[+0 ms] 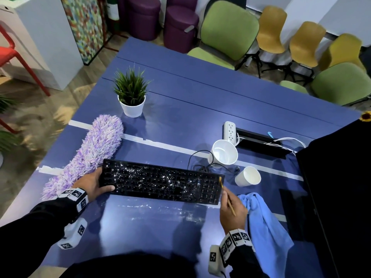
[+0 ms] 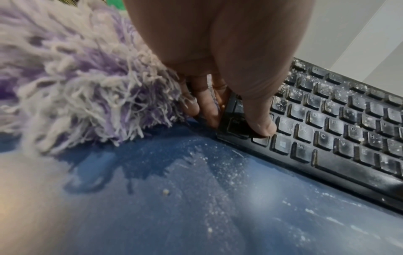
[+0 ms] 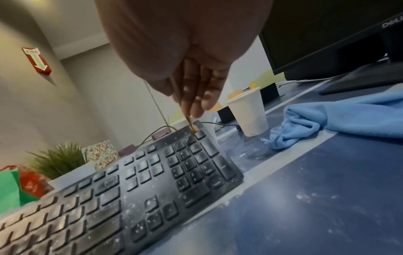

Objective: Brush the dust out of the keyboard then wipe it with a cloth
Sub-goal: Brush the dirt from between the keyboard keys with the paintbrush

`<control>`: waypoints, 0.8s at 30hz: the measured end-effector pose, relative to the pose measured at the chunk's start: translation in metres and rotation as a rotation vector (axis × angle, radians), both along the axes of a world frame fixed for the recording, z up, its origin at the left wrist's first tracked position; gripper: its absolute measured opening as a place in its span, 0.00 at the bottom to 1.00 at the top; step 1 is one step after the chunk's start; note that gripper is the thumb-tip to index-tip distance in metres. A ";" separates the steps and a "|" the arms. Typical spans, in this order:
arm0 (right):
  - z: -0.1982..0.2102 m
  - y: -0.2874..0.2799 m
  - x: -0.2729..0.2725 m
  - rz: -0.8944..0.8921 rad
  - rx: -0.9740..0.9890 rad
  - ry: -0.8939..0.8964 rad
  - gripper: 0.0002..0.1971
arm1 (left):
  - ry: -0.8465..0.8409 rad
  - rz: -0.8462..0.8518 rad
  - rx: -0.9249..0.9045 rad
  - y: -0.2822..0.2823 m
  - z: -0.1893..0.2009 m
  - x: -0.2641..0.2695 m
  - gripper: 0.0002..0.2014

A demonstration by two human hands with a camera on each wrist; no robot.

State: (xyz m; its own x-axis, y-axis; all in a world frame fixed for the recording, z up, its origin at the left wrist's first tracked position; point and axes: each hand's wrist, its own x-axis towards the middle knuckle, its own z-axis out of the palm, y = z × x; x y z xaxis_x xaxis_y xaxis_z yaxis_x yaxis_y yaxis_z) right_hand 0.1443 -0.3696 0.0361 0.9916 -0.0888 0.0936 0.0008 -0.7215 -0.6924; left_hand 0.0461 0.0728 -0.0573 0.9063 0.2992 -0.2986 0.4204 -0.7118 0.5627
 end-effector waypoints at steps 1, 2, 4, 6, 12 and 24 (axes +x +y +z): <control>-0.001 -0.001 0.000 0.026 -0.032 0.045 0.12 | 0.001 0.003 -0.001 0.001 0.000 0.000 0.42; -0.004 -0.004 -0.001 0.062 -0.087 0.115 0.13 | 0.004 0.005 -0.005 0.002 -0.002 -0.001 0.42; -0.005 -0.007 -0.006 0.110 -0.160 0.205 0.16 | 0.005 0.009 -0.016 0.003 -0.004 -0.002 0.43; -0.004 -0.010 -0.008 0.082 -0.115 0.162 0.14 | 0.011 0.012 -0.025 0.005 -0.007 -0.002 0.43; -0.015 -0.017 -0.007 0.084 -0.150 0.293 0.14 | 0.044 0.014 0.019 0.004 -0.005 0.000 0.37; -0.011 -0.001 -0.011 0.132 -0.085 0.207 0.09 | 0.035 -0.007 0.000 0.004 -0.003 0.001 0.40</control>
